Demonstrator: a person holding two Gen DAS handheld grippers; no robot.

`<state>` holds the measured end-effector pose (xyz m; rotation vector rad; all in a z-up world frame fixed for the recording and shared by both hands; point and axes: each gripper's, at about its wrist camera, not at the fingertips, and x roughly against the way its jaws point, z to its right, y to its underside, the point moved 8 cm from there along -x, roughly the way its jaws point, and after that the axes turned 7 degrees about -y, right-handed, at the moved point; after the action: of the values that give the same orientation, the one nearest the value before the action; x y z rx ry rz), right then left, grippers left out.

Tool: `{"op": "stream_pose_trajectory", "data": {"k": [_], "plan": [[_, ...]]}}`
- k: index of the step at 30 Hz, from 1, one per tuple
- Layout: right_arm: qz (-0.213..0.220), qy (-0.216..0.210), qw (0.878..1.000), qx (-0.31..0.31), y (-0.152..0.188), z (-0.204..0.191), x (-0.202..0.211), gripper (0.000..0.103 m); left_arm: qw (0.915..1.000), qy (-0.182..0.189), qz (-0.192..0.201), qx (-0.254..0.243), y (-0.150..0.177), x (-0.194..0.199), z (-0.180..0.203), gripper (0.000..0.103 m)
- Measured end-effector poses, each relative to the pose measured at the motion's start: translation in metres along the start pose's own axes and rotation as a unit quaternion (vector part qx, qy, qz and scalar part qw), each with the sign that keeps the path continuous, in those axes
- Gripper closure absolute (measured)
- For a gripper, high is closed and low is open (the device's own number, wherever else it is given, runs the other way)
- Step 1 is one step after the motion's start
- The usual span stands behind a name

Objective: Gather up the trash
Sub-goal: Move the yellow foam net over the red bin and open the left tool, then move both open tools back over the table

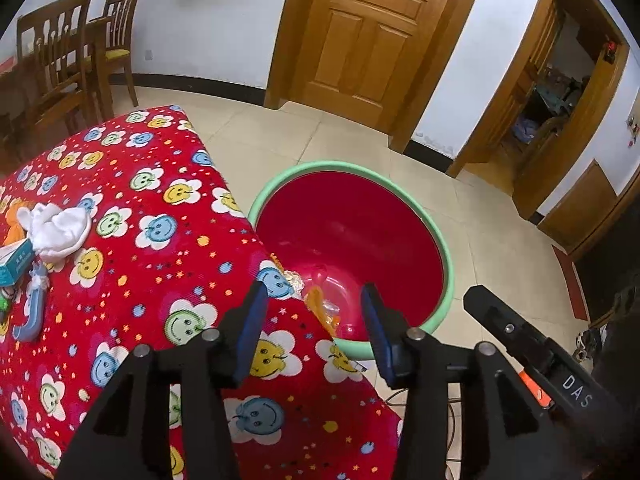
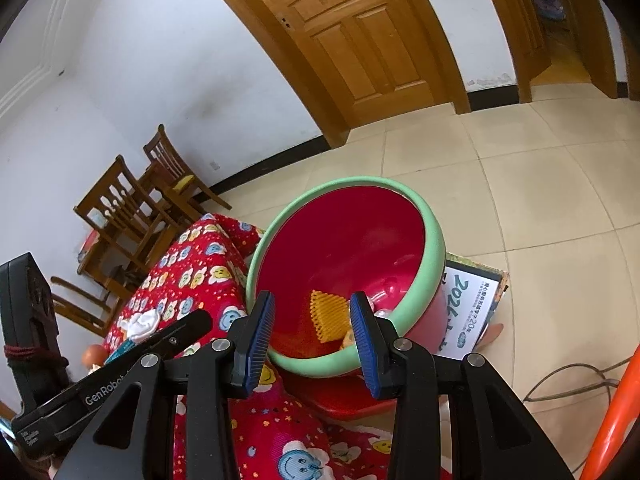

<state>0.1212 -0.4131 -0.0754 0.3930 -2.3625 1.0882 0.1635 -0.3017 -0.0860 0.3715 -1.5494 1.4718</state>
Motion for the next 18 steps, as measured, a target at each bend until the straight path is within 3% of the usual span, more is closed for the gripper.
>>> {"op": "stream_pose_trajectory", "data": {"k": [6, 10, 18], "plan": [[-0.004, -0.008, 1.000, 0.010, 0.004, -0.011, 0.001, 0.063, 0.9997, -0.019, 0.010, 0.012, 0.003, 0.014, -0.016, 0.049], [-0.006, -0.016, 1.000, 0.016, 0.006, -0.020, 0.001, 0.052, 0.9991, -0.032, 0.018, 0.022, 0.004, 0.027, -0.030, 0.047], [-0.024, -0.036, 0.998, 0.040, 0.018, -0.051, -0.005, 0.048, 0.9958, -0.063, 0.038, 0.054, 0.005, 0.057, -0.077, 0.046]]}}
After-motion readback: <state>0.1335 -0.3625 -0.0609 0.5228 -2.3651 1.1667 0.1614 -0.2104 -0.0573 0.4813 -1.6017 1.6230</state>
